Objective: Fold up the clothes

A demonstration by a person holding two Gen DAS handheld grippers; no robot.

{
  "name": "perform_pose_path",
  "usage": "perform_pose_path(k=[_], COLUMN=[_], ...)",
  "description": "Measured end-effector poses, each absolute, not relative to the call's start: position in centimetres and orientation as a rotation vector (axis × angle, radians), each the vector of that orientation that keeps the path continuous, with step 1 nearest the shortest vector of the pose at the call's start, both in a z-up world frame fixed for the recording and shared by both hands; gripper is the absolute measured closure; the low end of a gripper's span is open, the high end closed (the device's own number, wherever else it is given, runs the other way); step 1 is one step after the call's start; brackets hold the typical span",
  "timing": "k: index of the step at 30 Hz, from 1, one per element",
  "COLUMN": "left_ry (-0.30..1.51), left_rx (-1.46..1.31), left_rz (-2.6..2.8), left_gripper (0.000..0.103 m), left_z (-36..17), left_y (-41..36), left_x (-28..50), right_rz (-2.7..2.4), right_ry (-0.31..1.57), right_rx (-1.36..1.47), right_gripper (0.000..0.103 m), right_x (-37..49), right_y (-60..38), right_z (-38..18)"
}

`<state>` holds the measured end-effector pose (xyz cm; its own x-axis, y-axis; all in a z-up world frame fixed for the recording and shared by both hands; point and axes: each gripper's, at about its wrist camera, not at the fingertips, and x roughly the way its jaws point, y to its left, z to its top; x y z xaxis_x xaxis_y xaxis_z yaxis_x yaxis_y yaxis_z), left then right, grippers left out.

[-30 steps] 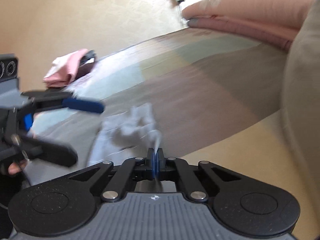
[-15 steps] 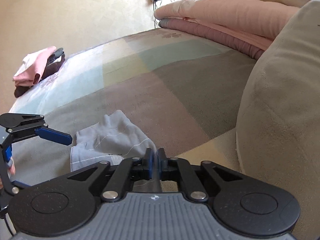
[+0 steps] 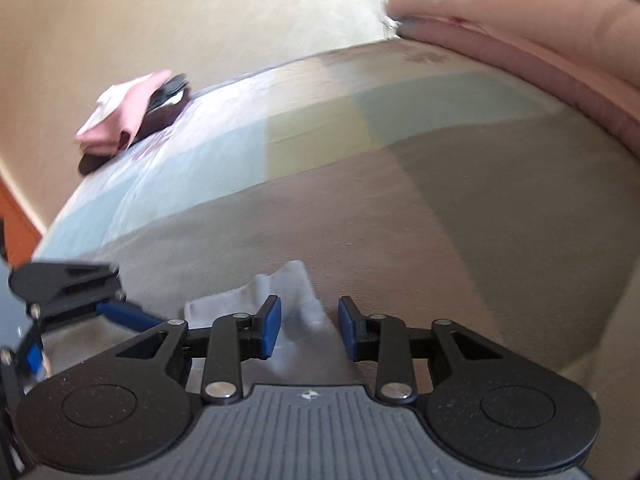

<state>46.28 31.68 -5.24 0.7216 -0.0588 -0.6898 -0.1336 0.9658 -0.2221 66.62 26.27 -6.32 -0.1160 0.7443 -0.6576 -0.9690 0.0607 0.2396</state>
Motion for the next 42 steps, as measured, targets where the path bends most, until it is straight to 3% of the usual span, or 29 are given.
perform_pose_path(k=[1, 8, 12, 14, 23, 24, 25, 26, 32, 40, 42], left_ry=[0.765, 0.747, 0.753, 0.751, 0.759, 0.759, 0.758, 0.758, 0.745, 0.738, 0.731], left_rx=[-0.266, -0.267, -0.264, -0.265, -0.264, -0.266, -0.267, -0.268, -0.270, -0.256, -0.250], left_rz=[0.041, 0.030, 0.031, 0.031, 0.028, 0.029, 0.030, 0.030, 0.025, -0.001, -0.013], left_gripper=[0.001, 0.001, 0.001, 0.001, 0.001, 0.001, 0.001, 0.001, 0.001, 0.001, 0.001], left_z=[-5.2, -5.1, -5.3, -5.3, -5.6, -5.6, -5.6, -5.6, -5.5, -5.3, -5.2], left_y=[31.7, 31.6, 31.6, 31.6, 31.5, 31.6, 31.6, 31.7, 31.3, 30.8, 30.6], left_x=[46.3, 46.1, 46.1, 46.2, 46.3, 46.4, 46.4, 46.4, 46.3, 46.4, 46.4], right_rz=[1.515, 1.343, 1.278, 1.287, 1.393, 1.386, 1.364, 1.347, 1.574, 1.443, 1.388], right_ry=[0.758, 0.613, 0.623, 0.625, 0.666, 0.654, 0.648, 0.642, 0.716, 0.687, 0.674], right_rx=[-0.386, -0.258, -0.279, -0.292, -0.648, -0.642, -0.634, -0.625, -0.380, -0.431, -0.449], right_gripper=[0.094, 0.094, 0.085, 0.075, 0.072, 0.073, 0.090, 0.093, 0.092, 0.066, 0.066], right_x=[66.3, 67.9, 68.2, 67.7, 61.1, 60.9, 60.9, 60.9, 62.3, 63.9, 64.5], right_y=[26.2, 24.2, 23.9, 23.6, 26.3, 26.2, 26.3, 26.3, 25.9, 23.4, 21.3], right_z=[-6.3, -4.0, -3.8, -3.7, -5.5, -5.6, -5.6, -5.6, -4.6, -3.1, -2.4])
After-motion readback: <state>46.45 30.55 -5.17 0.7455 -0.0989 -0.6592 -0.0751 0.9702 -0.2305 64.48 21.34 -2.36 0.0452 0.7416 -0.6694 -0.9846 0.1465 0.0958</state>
